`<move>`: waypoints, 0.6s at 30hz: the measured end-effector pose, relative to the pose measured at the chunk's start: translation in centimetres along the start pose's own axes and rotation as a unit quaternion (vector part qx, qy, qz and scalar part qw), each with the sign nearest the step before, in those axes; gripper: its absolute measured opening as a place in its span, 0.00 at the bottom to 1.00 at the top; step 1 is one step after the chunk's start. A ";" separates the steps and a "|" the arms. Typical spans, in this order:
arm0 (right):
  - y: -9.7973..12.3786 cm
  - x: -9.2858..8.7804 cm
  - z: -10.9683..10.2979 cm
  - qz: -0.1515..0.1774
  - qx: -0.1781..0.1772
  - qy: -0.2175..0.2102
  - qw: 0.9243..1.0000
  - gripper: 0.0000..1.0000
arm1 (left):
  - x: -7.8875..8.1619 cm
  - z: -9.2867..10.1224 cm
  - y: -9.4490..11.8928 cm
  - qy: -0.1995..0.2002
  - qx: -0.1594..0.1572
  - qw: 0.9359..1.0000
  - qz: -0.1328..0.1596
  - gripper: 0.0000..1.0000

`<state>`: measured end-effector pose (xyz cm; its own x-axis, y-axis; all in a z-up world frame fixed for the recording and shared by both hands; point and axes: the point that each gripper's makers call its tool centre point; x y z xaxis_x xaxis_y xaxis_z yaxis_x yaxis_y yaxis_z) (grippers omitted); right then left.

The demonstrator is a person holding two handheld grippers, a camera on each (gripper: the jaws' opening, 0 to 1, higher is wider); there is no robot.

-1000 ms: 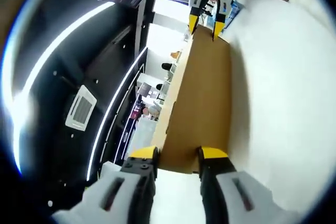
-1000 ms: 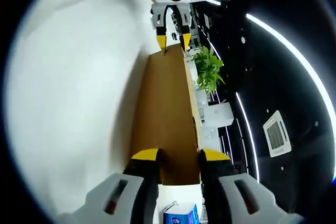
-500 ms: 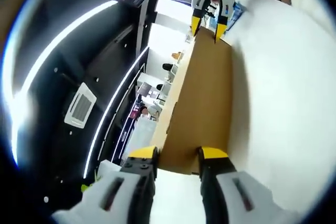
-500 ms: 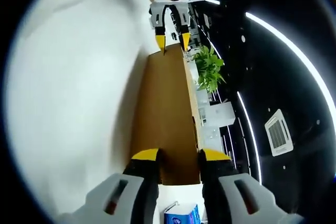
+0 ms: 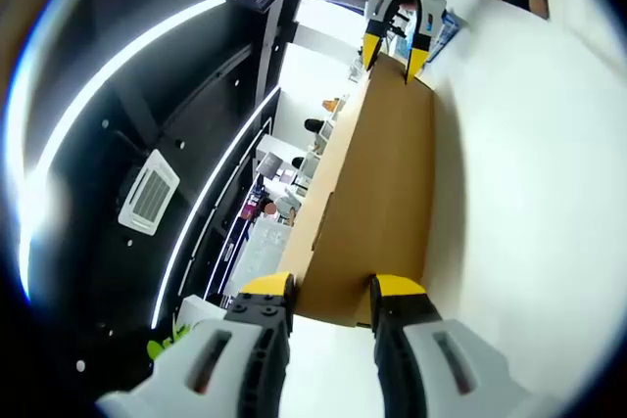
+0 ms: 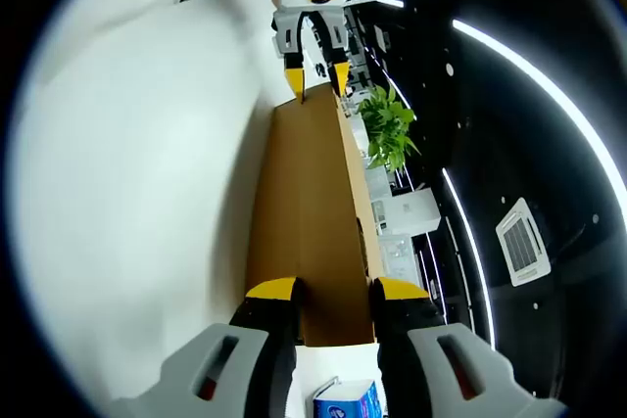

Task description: Operate the shoe box by opening the lid, removing the specified soft item, and placing it in the target area until the item is outside and the box remains undamaged.

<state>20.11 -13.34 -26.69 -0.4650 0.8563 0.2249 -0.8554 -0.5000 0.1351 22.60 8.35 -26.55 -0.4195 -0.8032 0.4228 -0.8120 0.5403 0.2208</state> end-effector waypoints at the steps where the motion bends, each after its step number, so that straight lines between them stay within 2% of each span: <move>1: 0.0 0.0 0.0 0.000 0.000 0.001 1.000 0.29 | 0.0 0.0 0.0 -0.001 0.000 1.000 -0.001 0.31; 6: -0.1 0.0 0.1 -0.007 0.004 0.008 1.000 0.29 | 0.0 0.0 -0.1 -0.003 -0.003 1.000 -0.006 0.31; 13: -0.2 -0.2 0.2 -0.005 0.009 -0.010 1.000 0.30 | 0.1 -0.1 -0.1 0.001 -0.003 1.000 -0.007 0.32; 15: -0.1 -0.1 0.1 -0.004 0.008 -0.019 1.000 0.30 | 0.2 -0.1 -0.1 0.017 -0.002 1.000 0.001 0.32; 16: -0.1 -0.1 0.1 -0.003 0.008 -0.023 1.000 0.30 | 0.4 -0.1 -0.1 0.041 -0.002 0.999 0.011 0.32; 18: -0.1 -0.1 0.2 -0.001 0.009 -0.029 1.000 0.30 | 0.5 -0.2 0.1 0.053 -0.008 0.998 0.016 0.33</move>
<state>20.26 -13.41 -26.56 -0.4489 0.8486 0.2800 -0.8520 -0.5010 0.1523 22.40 8.06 -26.11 -0.3994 -0.7547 0.5205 -0.7921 0.5699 0.2187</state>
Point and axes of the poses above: the point that each gripper's makers call its tool centre point, and the gripper's own axes: y roughly backward along the fingers, z roughly to its right, x roughly out of its top, and after that the axes turned 4 degrees about -x, right-handed
